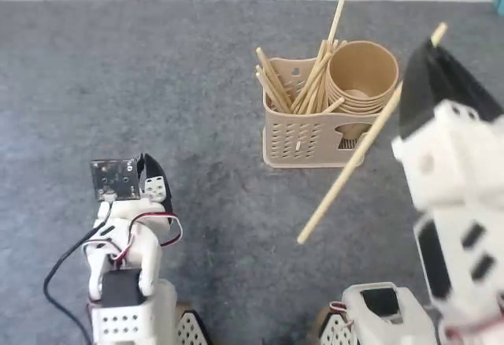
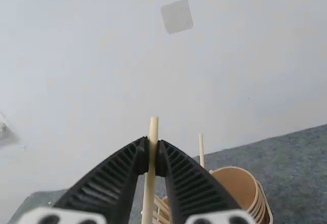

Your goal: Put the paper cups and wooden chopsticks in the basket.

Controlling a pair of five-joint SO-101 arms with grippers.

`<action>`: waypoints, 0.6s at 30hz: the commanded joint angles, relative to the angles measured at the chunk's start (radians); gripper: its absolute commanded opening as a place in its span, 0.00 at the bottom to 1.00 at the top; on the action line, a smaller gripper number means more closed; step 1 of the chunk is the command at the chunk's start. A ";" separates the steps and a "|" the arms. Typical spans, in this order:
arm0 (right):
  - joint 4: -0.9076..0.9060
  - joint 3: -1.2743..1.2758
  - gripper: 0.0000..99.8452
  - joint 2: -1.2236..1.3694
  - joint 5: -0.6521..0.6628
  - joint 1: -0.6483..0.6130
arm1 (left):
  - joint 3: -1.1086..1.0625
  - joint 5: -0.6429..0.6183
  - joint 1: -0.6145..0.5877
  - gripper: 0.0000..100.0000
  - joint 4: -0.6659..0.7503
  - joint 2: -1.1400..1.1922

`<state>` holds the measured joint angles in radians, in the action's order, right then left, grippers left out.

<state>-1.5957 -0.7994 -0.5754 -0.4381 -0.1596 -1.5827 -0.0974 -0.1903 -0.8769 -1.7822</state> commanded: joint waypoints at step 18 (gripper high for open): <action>-0.097 0.011 0.01 0.039 0.018 -0.127 | 0.016 0.100 0.011 0.01 -0.064 -0.043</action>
<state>-1.6218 -0.7887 -0.4419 -0.4381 -0.2731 -1.5827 -0.0100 -0.1857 -0.9735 -1.8052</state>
